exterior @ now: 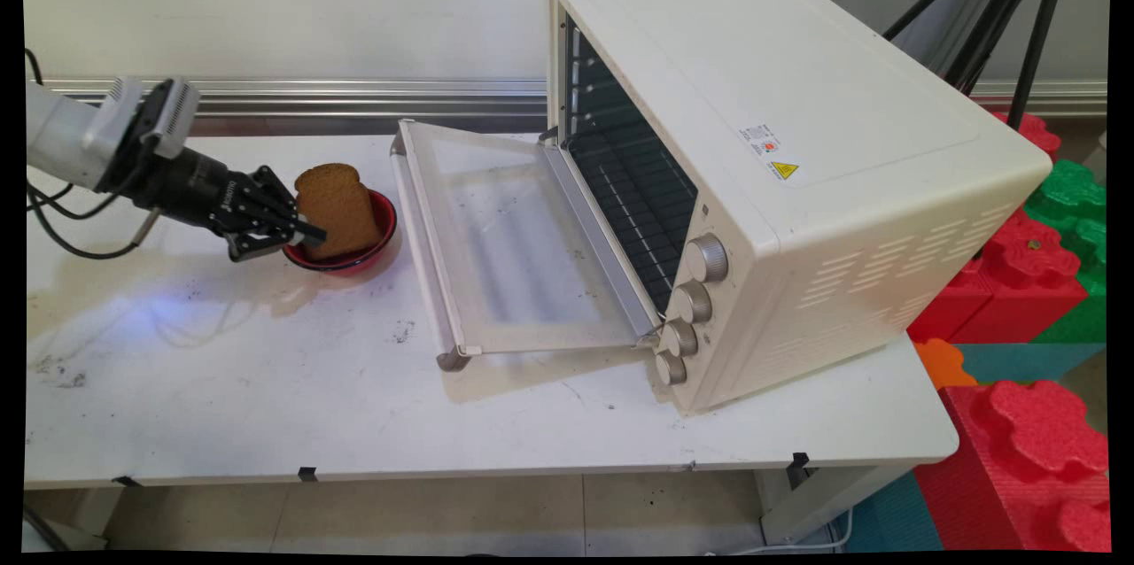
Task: Close the oven
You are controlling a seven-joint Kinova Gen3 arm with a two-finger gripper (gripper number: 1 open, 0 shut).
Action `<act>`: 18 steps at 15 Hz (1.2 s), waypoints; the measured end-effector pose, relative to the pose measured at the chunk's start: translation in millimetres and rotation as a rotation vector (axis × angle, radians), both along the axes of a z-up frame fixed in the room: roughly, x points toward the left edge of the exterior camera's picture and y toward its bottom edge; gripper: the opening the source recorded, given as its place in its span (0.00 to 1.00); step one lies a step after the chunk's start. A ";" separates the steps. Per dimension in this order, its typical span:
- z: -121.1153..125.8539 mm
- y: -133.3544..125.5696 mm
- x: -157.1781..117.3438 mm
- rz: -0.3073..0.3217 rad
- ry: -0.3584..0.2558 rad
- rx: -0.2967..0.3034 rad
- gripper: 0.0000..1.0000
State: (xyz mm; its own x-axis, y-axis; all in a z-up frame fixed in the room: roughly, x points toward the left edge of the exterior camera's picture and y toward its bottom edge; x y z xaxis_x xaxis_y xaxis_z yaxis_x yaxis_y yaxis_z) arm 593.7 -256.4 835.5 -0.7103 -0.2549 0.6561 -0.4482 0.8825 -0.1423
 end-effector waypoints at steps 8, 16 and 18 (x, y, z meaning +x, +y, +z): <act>16.5 25.4 13.9 0.070 0.084 0.062 0.00; 19.0 23.0 6.5 0.077 0.126 0.078 0.00; 13.6 17.0 -1.7 0.068 0.128 0.080 0.00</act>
